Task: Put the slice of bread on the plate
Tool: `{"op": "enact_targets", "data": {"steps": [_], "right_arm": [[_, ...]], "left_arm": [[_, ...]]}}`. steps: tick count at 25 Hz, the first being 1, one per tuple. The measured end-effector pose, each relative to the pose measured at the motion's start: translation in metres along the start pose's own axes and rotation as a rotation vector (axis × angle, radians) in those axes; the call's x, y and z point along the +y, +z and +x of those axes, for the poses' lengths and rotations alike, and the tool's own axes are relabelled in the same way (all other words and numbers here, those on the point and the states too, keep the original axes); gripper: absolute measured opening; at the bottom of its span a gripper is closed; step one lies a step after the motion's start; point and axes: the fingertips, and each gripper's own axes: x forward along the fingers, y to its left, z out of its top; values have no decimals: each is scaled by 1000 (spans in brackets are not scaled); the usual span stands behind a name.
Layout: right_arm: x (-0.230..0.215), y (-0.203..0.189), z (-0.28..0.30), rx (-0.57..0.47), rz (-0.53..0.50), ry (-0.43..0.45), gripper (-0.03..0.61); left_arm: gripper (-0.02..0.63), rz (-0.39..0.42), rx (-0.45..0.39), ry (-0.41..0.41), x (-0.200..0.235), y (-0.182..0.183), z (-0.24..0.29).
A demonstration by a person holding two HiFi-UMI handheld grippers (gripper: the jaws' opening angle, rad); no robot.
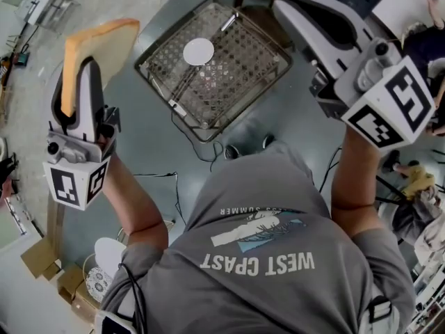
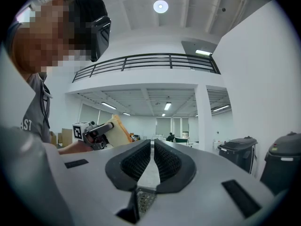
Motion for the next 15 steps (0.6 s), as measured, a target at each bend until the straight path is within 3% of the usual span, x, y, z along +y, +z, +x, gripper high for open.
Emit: {"op": "enact_targets", "data": {"steps": [6,11,15], "right_arm": [[-42,-20,4,-12,33,43,12],[-79,-14,1,4,69,113,12],[-111,-18,6,16,76,145,11]], "left_arm": [[92,4,50,38,-8,-29,30],[92,16,89,90,-16,-28,65],[92,16,104,132,-13,-47,89]]}}
